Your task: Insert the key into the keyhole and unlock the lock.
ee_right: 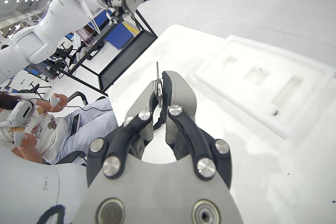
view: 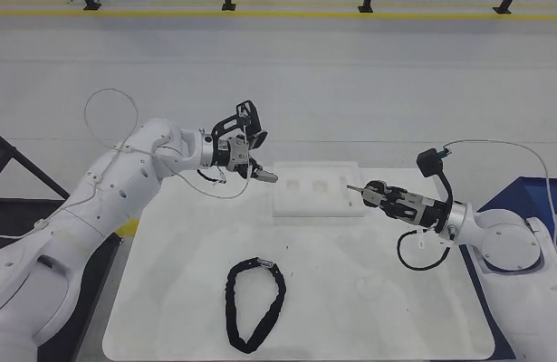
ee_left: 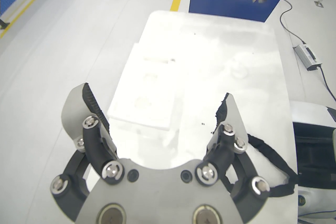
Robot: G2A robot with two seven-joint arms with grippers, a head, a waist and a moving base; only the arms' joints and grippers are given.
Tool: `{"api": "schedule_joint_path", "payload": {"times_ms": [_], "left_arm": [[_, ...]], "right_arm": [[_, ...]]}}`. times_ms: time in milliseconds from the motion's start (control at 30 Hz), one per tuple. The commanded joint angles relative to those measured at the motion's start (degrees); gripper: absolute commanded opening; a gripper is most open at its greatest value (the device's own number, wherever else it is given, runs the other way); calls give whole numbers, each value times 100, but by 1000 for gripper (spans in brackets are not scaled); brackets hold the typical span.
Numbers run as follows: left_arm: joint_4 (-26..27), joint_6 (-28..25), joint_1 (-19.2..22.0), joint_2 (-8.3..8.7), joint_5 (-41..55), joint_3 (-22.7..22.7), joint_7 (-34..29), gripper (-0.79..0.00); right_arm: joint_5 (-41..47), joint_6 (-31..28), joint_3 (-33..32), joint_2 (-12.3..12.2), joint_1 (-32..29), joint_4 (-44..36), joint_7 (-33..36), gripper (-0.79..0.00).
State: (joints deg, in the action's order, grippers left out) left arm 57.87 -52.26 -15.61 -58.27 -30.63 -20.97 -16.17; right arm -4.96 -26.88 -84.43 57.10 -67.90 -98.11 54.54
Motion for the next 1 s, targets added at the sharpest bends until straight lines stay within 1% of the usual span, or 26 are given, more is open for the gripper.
{"api": "schedule_joint_path", "payload": {"times_ms": [0,100,300,467,600,700,967], "left_arm": [[-48,-146,-136,-10,-188,79,-160,0],[-188,-307,-346,-26,-299,120,-181,0],[-305,-531,-721,-67,-647,188,-137,0],[-157,-574,-955,-109,-843,367,-200,0],[25,-574,-1014,-123,-740,691,-451,0],[71,-574,-942,-124,-487,925,-672,0],[71,-574,-942,-124,-487,925,-672,0]], "right_arm": [[0,0,0,0,0,0,0,-785],[0,0,0,0,0,0,0,-785],[0,0,0,0,0,0,0,-785],[0,0,0,0,0,0,0,-785],[0,0,0,0,0,0,0,-785],[0,0,0,0,0,0,0,-785],[0,0,0,0,0,0,0,-785]]}}
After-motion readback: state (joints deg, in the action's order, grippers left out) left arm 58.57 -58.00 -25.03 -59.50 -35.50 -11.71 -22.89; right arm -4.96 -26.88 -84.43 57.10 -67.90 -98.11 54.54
